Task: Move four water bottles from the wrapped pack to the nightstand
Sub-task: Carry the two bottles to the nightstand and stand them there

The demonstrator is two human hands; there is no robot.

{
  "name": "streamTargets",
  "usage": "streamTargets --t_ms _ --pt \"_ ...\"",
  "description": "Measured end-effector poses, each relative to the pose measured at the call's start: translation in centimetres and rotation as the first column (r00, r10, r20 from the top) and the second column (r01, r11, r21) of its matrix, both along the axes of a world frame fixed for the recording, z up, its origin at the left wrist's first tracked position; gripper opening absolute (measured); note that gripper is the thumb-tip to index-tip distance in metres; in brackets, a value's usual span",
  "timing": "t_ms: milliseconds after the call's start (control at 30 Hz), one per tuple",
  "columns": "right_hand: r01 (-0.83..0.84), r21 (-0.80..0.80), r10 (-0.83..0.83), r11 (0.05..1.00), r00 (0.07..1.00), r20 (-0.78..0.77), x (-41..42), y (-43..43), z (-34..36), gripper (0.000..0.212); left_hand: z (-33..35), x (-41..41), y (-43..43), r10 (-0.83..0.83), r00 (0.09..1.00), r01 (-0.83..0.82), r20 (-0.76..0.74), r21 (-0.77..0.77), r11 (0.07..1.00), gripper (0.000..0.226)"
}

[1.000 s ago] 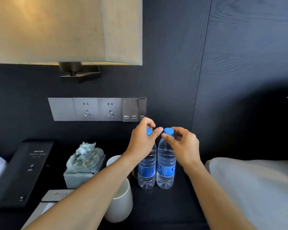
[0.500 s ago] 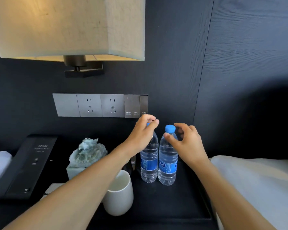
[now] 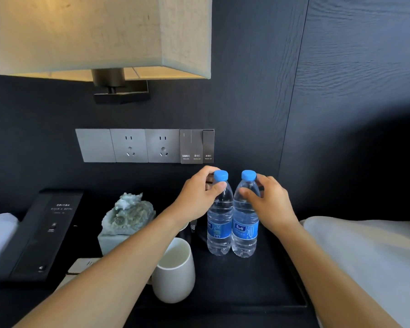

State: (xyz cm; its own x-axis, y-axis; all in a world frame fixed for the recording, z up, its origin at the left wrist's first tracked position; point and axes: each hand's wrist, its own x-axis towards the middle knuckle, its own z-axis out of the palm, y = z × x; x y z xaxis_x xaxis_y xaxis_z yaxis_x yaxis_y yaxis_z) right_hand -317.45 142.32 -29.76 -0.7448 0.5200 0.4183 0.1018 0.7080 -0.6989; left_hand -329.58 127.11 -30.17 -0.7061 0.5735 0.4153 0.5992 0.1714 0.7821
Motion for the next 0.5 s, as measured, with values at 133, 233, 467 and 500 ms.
streamTargets --t_ms 133,233,467,500 --pt "-0.059 -0.030 0.060 0.998 0.998 0.030 0.4 0.6 0.4 0.018 0.2 0.8 1.0 0.189 0.972 -0.202 -0.141 -0.084 0.976 0.032" --pt "-0.102 -0.043 0.104 0.994 0.994 0.044 0.8 0.6 0.5 0.017 0.6 1.1 1.8 0.287 0.924 -0.327 -0.253 -0.131 0.936 0.041" --pt "-0.156 -0.103 0.163 0.982 0.985 0.060 1.3 1.3 0.6 0.012 -0.3 0.3 1.2 -0.008 0.982 0.002 0.187 0.031 1.000 0.038" --pt "-0.162 -0.110 0.170 0.981 0.984 0.061 1.4 1.3 0.6 0.012 -0.5 0.2 1.0 -0.033 0.984 0.030 0.178 0.020 0.999 0.036"
